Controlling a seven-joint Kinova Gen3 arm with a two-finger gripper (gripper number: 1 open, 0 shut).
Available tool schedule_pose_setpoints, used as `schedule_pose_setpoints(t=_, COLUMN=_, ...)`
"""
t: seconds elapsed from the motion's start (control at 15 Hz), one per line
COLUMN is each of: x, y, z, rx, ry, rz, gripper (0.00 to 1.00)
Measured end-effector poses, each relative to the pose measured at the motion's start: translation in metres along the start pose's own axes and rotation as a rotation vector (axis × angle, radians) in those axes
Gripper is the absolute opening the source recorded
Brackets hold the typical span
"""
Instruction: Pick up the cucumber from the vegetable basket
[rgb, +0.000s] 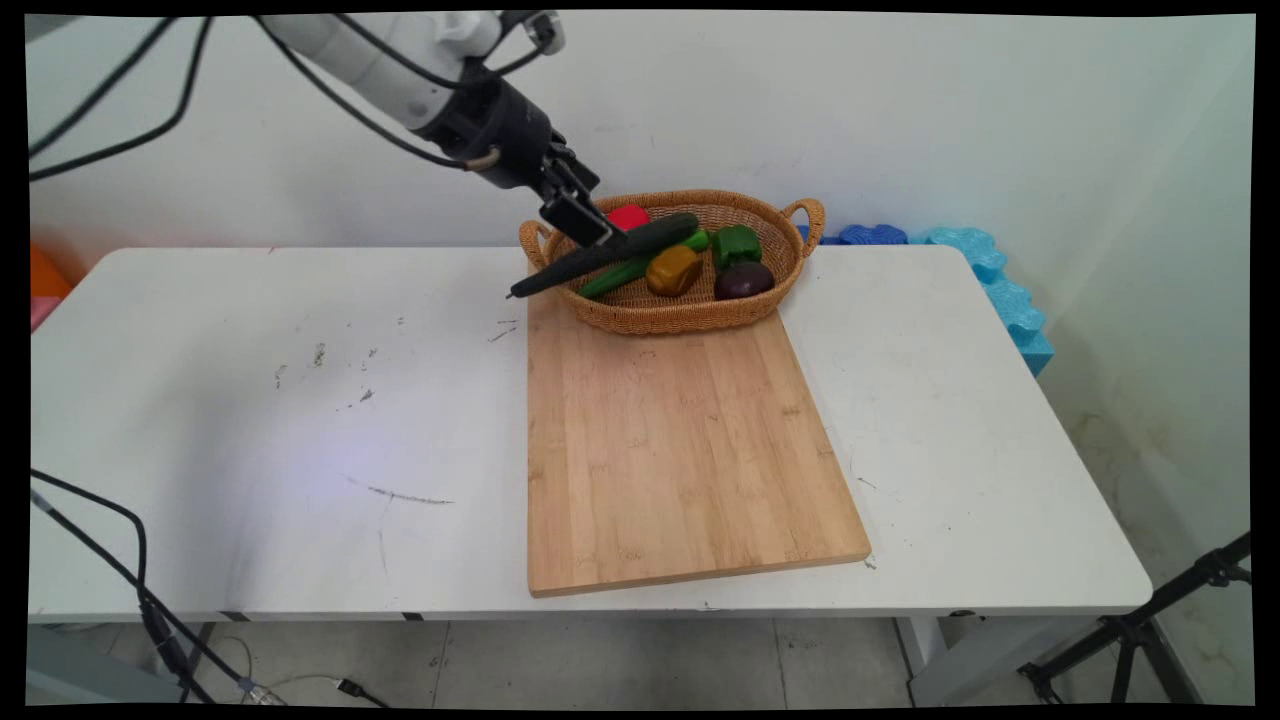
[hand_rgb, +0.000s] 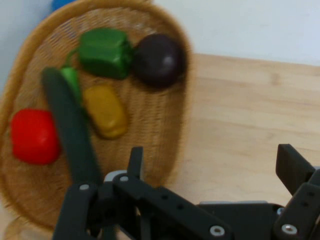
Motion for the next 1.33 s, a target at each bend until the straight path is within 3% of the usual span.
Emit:
schedule_pose_setpoints(t=0.13, x=0.001, y=-0.013, z=0.017, rx=0.042, ry=-0.027, rz=-0.031, gripper=1.00)
schedule_pose_setpoints(t=0.4, x=0.000, y=-0.029, z=0.045, rx=0.088, ry=-0.067, rz=-0.075, gripper=1.00)
schedule_pose_setpoints(t=1.33, x=-0.012, y=-0.071, z=0.127, rx=0.192, ry=-0.144, rz=-0.188, gripper=1.00)
